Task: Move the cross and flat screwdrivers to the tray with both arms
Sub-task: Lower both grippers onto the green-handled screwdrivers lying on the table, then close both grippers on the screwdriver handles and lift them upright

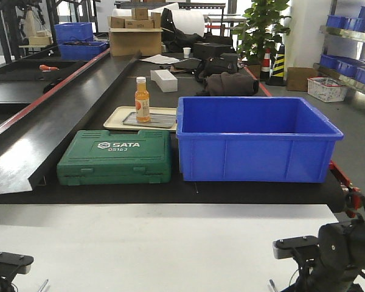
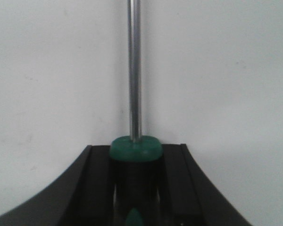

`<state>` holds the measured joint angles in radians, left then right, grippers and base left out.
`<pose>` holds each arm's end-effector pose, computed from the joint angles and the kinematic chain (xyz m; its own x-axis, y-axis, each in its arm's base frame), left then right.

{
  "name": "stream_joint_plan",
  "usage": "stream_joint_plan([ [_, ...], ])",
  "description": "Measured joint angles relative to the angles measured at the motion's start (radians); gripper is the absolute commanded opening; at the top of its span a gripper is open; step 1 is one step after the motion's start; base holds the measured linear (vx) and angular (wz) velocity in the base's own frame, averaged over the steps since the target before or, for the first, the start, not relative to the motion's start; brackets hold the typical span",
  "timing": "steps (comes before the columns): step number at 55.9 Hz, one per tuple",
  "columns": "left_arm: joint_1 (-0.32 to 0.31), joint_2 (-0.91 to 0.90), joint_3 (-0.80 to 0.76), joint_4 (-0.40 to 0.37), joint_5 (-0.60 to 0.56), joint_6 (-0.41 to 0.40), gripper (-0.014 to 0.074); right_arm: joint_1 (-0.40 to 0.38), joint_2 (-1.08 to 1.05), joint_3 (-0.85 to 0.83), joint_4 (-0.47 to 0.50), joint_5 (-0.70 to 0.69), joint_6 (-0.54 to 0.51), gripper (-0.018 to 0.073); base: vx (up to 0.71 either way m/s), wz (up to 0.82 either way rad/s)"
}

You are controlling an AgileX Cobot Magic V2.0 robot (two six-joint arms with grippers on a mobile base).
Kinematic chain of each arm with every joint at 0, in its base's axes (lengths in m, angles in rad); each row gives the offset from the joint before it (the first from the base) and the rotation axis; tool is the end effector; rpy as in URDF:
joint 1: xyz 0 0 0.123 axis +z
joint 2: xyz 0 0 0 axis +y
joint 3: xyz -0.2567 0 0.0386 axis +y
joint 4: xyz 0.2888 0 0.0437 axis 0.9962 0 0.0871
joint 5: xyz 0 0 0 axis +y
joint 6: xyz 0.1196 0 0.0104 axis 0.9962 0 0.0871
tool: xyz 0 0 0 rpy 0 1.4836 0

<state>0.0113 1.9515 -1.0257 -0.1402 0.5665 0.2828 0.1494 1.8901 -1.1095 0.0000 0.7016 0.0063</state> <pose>0.3601 -0.0049 0.0245 -0.9720 0.1521 -0.1791 0.1626 0.9857 -0.0452 0.3699 0.0557 0.0642 -0.9745 -0.1403 -0.1749 -0.1427 0.9898 0.0011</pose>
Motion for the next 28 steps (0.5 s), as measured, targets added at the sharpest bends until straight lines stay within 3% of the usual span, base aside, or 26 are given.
stream_joint_plan([
  [17,0.000,0.000,0.000,-0.012,0.000,0.000,0.0104,0.000,0.100,-0.007,0.006,-0.016,-0.015,0.0527,0.00,0.00],
  [28,0.000,0.000,0.000,-0.013,-0.003,0.000,0.0104,0.000,0.110,-0.017,0.000,-0.014,-0.015,0.0433,0.00,0.00],
])
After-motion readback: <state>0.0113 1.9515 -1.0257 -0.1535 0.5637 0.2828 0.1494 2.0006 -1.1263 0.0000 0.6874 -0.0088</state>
